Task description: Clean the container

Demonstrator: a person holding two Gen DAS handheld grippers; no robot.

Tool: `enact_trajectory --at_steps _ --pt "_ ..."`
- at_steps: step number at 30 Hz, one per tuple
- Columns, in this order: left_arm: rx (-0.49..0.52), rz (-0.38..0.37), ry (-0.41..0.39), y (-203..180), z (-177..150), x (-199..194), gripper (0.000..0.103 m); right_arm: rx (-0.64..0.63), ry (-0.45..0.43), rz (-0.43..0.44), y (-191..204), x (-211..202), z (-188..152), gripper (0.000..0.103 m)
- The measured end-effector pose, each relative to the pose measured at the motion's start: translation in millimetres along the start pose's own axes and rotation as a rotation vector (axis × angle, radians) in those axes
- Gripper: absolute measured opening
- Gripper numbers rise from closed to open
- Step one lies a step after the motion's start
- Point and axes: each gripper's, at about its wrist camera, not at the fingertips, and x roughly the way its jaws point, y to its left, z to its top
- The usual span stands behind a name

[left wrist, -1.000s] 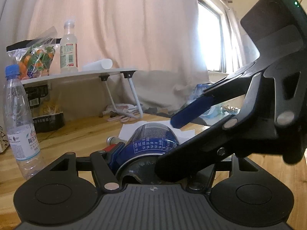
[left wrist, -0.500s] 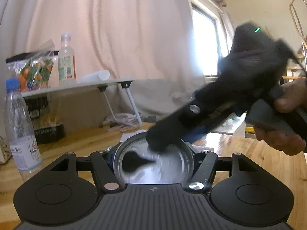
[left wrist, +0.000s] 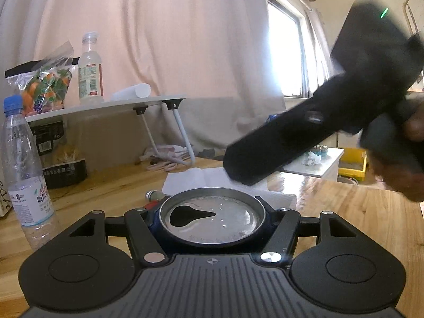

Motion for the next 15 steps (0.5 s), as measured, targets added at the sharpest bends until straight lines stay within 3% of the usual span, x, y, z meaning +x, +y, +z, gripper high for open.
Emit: enact_trajectory --at_steps 5,15 --pt "-0.020 0.000 0.005 2.9 -0.4 0.0 0.067 -0.207 0.075 -0.087 46.7 15.2 2.6 0.096" --pt "-0.042 -0.009 0.096 3.6 -3.5 5.7 0.071 -0.205 0.136 -0.132 46.6 31.0 5.3 0.087"
